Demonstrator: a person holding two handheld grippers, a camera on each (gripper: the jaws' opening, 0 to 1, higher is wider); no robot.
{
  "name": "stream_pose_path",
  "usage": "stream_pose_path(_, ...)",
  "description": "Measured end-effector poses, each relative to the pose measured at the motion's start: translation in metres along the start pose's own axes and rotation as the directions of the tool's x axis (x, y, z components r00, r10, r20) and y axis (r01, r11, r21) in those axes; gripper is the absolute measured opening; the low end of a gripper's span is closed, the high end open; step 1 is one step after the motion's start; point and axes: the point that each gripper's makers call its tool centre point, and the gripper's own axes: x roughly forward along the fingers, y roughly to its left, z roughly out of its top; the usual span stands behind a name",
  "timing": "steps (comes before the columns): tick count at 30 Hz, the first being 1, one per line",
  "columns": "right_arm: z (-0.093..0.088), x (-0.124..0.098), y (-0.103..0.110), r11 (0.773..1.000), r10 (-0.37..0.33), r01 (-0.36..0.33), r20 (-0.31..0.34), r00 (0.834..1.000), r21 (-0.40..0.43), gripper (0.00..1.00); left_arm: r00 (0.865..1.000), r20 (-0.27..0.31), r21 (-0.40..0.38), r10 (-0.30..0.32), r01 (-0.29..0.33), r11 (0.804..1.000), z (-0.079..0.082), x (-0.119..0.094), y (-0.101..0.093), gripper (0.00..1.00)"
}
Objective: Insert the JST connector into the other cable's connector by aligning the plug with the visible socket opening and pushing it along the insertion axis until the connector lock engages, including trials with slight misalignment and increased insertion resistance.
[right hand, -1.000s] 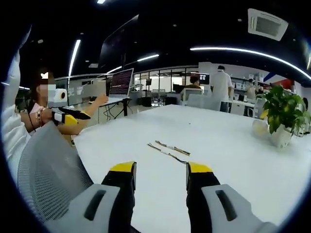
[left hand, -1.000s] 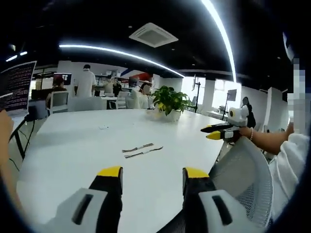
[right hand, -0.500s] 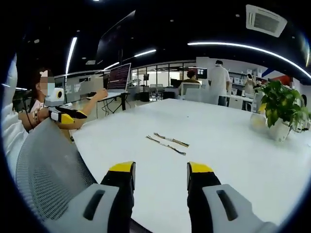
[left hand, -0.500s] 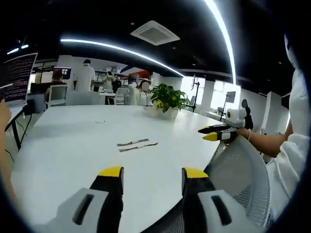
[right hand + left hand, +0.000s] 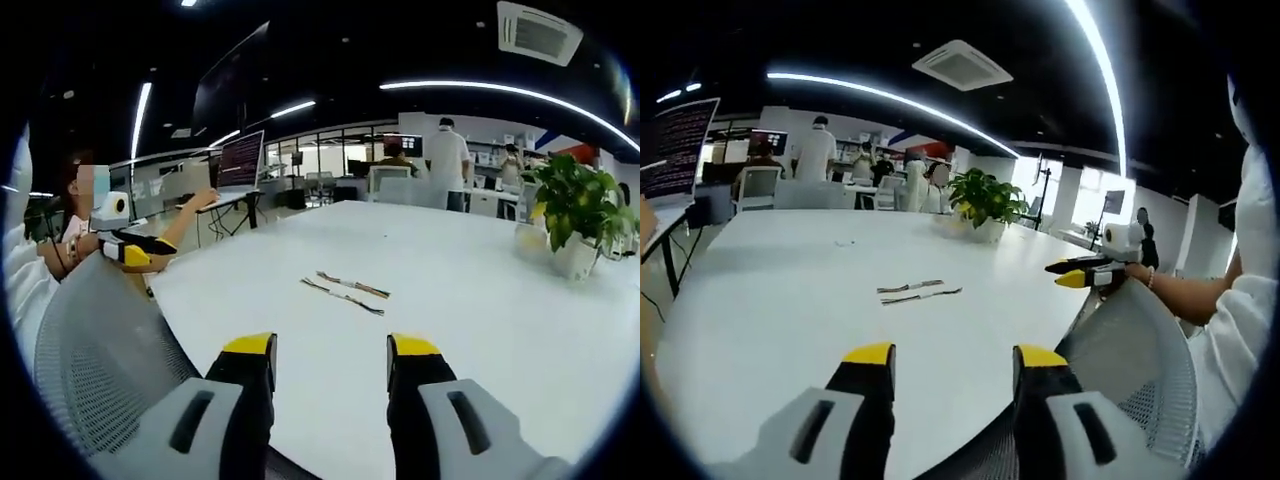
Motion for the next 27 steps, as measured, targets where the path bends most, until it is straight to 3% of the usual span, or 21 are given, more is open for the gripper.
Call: stream_pose_path(27,-0.0039,0.0013,0.0028,1.000,0.008,-0.008,-0.020,1.000,0.020,0.42,1.000,-0.014,-0.025,-0.014,0.014,1.000,-0.0111,0.0033,0.0110,0.43)
